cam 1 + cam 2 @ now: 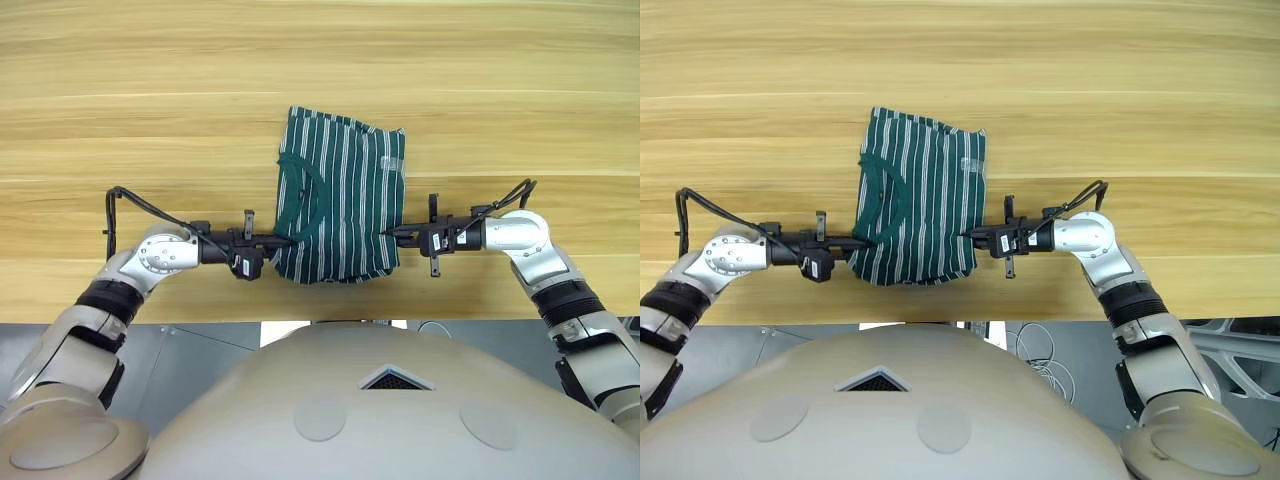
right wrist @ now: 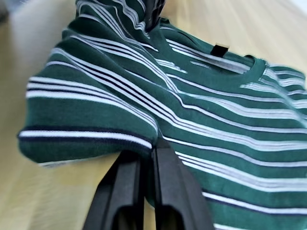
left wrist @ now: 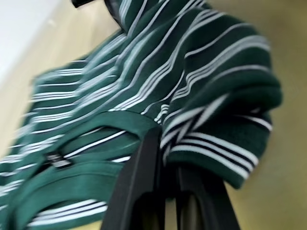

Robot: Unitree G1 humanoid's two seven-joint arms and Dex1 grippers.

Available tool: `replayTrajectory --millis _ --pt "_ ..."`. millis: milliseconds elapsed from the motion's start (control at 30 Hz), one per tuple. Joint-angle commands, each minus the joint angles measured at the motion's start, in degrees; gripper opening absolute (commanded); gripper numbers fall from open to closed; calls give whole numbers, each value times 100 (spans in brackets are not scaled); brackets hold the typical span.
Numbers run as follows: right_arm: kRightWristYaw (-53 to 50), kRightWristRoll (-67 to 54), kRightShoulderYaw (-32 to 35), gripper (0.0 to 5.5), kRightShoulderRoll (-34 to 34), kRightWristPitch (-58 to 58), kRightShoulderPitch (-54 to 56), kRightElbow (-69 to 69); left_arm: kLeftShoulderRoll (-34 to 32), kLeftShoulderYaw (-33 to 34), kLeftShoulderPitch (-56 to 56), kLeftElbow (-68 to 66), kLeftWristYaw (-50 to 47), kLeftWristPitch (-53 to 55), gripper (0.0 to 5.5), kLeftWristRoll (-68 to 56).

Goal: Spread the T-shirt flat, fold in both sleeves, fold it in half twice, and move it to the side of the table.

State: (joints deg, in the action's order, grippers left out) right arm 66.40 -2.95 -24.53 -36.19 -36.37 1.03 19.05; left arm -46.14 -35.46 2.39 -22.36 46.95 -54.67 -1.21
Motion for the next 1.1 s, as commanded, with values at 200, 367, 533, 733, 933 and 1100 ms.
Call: replayTrajectory --millis 200,367,533,733,933,1100 --pt "2497 -2697 287 8 -1019 2717 -142 -998 -996 421 1323 2940 951 3115 0 -3157" --pt "2608 -3296 -14 6 -708 4241 1283 76 -86 820 -52 1906 1352 5161 0 -3612" --pt "2609 -2854 -485 6 31 4522 2439 2071 602 1166 -1149 827 1715 6828 0 -3649" --pt "2609 -2509 -489 6 362 4230 2617 3371 1083 1478 -1444 98 1691 7437 0 -3101" --pt "2609 -2922 -295 100 354 4480 2666 3528 1175 1716 -1331 185 1687 7736 83 -2727" --pt "2609 -3131 88 190 355 4599 2740 3650 1307 2090 -1350 -66 1648 8074 165 -2668"
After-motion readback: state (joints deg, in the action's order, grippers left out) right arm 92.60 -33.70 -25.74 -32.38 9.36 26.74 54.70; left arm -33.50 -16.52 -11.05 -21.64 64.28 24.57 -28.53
